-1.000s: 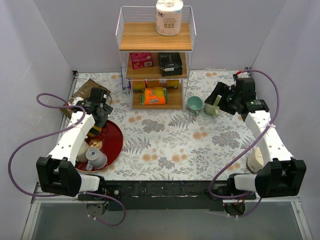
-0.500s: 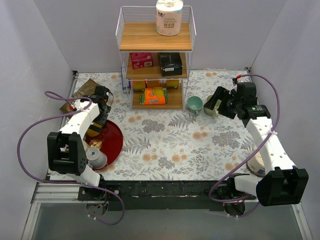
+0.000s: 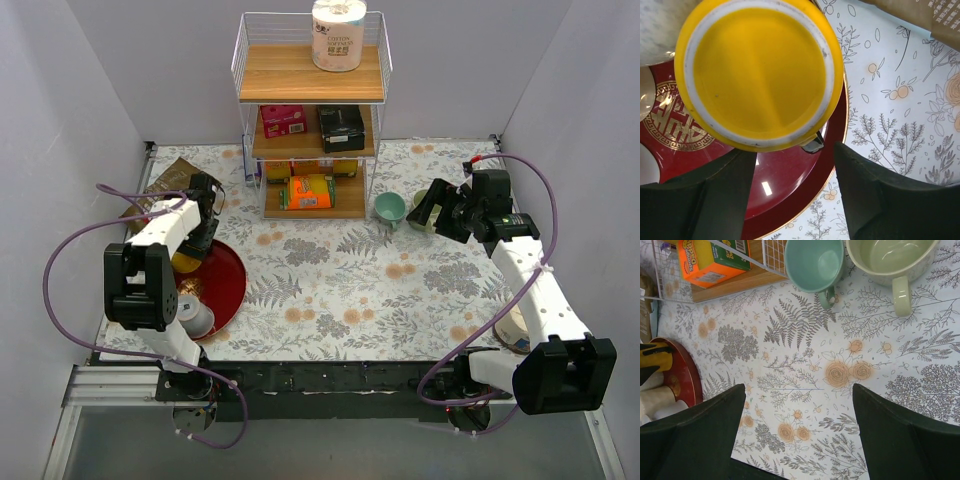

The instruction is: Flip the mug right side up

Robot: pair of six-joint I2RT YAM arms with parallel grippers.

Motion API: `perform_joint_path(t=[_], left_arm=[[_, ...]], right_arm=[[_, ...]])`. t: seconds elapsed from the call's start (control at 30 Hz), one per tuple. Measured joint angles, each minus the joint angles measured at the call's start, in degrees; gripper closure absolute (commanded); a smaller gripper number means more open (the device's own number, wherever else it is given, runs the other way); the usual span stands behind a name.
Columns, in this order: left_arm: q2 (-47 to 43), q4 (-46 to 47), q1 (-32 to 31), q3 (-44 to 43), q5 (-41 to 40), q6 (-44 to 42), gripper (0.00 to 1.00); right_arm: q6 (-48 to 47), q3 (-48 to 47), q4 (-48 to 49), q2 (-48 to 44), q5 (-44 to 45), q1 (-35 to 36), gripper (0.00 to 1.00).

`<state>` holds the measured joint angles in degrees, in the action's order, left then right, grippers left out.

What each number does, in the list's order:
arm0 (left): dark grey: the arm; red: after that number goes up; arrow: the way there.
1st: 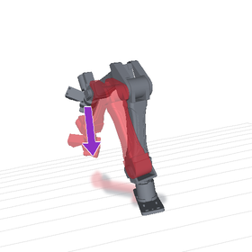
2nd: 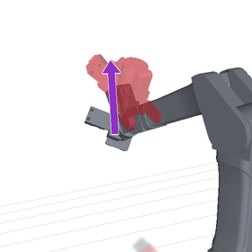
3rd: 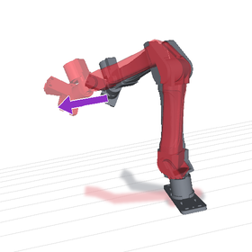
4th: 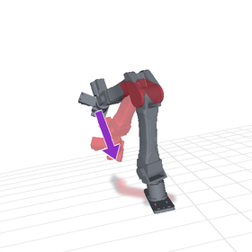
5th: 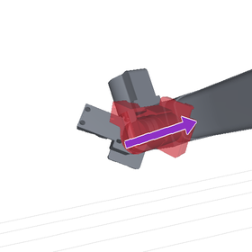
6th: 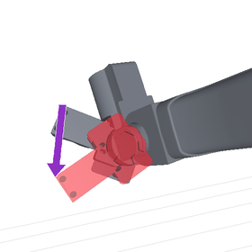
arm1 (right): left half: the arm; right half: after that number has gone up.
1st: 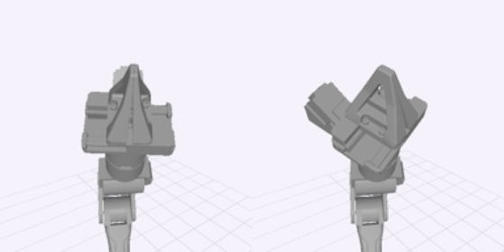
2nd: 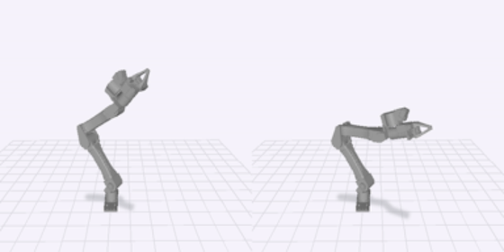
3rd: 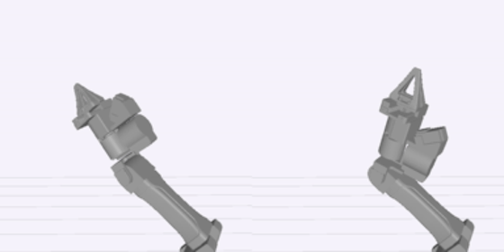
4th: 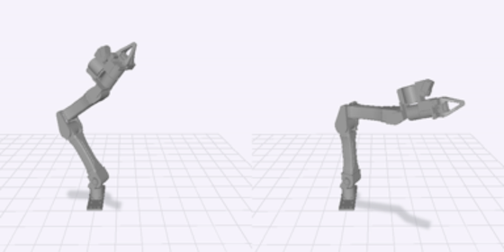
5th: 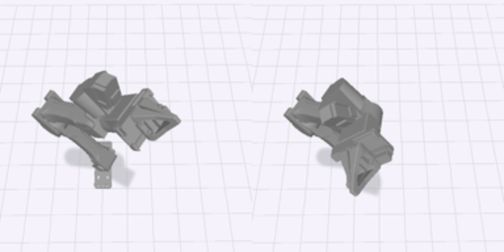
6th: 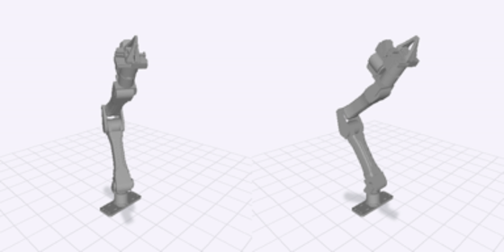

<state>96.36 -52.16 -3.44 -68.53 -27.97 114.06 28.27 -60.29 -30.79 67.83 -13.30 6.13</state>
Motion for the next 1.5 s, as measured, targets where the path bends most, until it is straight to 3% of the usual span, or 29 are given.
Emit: perform_joint_path(t=[0.13,0.33,0.67,0.9,1.13,1.5], left_arm=[[0.3,0.3,0.5,-0.3,0.6,0.3,0.59],[0.6,0.3,0.7,-0.5,2.1,0.3,0.6],[-5.1,1.0,0.7,7.4,4.4,0.3,0.57],[-11.4,0.7,0.7,10.0,3.6,0.3,0.5],[-11.1,1.5,0.7,10.0,1.6,0.3,0.5],[-9.2,4.5,1.4,9.5,0.3,0.3,0.66]], right_arm=[[0.0,0.2,0.0,0.0,0.0,0.0,0.06],[0.0,0.2,0.0,-0.1,0.0,0.0,0.07],[0.0,0.2,0.1,-0.1,-0.5,0.0,0.07],[0.1,1.9,0.7,-0.1,-1.0,0.0,0.08],[0.1,2.0,0.8,-0.1,-1.7,0.0,0.08],[0.1,2.0,0.8,-0.1,-1.9,0.0,0.08]])
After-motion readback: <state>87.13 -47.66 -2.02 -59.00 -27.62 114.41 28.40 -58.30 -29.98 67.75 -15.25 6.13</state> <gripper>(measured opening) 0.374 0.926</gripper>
